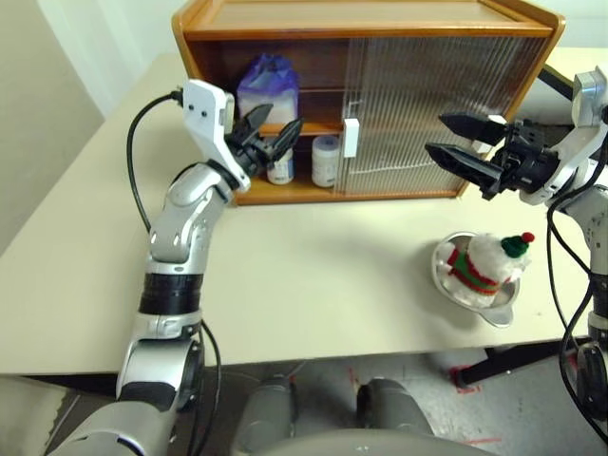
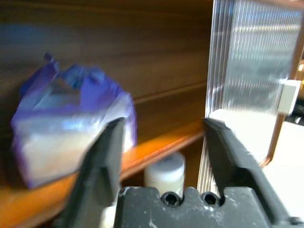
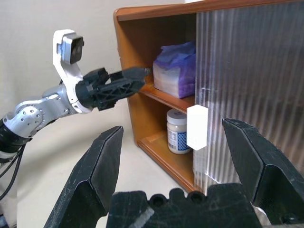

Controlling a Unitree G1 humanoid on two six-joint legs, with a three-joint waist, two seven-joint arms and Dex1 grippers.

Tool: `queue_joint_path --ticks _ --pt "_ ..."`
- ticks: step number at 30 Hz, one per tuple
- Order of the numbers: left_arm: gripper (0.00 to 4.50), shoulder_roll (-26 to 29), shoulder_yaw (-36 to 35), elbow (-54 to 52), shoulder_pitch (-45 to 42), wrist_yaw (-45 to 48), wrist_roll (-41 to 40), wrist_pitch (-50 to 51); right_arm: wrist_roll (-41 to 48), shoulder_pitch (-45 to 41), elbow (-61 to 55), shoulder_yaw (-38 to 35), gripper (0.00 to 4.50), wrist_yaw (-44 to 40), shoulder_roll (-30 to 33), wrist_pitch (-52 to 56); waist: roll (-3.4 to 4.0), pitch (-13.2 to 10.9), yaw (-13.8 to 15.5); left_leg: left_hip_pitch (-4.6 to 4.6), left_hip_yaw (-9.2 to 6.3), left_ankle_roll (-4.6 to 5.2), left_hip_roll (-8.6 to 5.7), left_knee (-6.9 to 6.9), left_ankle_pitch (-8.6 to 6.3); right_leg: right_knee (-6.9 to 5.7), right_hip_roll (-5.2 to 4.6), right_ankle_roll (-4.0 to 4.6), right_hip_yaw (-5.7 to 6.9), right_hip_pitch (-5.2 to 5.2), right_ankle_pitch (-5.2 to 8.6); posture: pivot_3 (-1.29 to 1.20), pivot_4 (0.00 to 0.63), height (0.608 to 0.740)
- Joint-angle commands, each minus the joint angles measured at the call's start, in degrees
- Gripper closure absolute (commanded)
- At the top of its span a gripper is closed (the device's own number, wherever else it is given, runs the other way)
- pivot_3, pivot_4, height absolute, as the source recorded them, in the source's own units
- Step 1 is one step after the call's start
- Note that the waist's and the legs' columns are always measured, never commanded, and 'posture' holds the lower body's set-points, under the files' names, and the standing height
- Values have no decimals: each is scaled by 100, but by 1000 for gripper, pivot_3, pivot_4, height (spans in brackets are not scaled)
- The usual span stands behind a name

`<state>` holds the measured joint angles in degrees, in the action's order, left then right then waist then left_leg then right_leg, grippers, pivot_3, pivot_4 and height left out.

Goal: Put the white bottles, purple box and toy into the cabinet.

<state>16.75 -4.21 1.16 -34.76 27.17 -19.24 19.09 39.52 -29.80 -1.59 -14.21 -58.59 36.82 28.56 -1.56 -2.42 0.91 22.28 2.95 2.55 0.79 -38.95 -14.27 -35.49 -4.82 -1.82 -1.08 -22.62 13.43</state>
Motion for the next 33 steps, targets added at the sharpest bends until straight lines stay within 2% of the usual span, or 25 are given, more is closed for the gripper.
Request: queue_joint_path --ticks 1,6,21,33 --pt "2596 -54 -26 380 -25 -255 236 -145 -17 3 32 22 0 -20 8 -62 0 1 12 0 0 0 0 0 0 1 -1 0 1 2 -1 24 0 740" --pt "4475 -352 -31 1004 -317 -602 424 -469 -17 -25 37 24 0 -25 22 -52 -1 0 12 -2 0 0 -1 0 0 4 -2 -1 1 5 -2 18 0 740" --pt "4475 -710 -4 2743 -1103 -1165 938 -1395 21 37 -78 -30 0 35 96 9 -1 0 -1 0 0 -1 -4 1 -1 6 -1 -3 1 3 -2 0 0 740" --pt "4475 -921 -64 3502 -1439 -1432 1043 -1929 9 24 -56 -11 0 41 67 -19 -1 0 -7 0 0 -2 -8 1 -1 6 0 -4 2 3 -3 -1 0 740"
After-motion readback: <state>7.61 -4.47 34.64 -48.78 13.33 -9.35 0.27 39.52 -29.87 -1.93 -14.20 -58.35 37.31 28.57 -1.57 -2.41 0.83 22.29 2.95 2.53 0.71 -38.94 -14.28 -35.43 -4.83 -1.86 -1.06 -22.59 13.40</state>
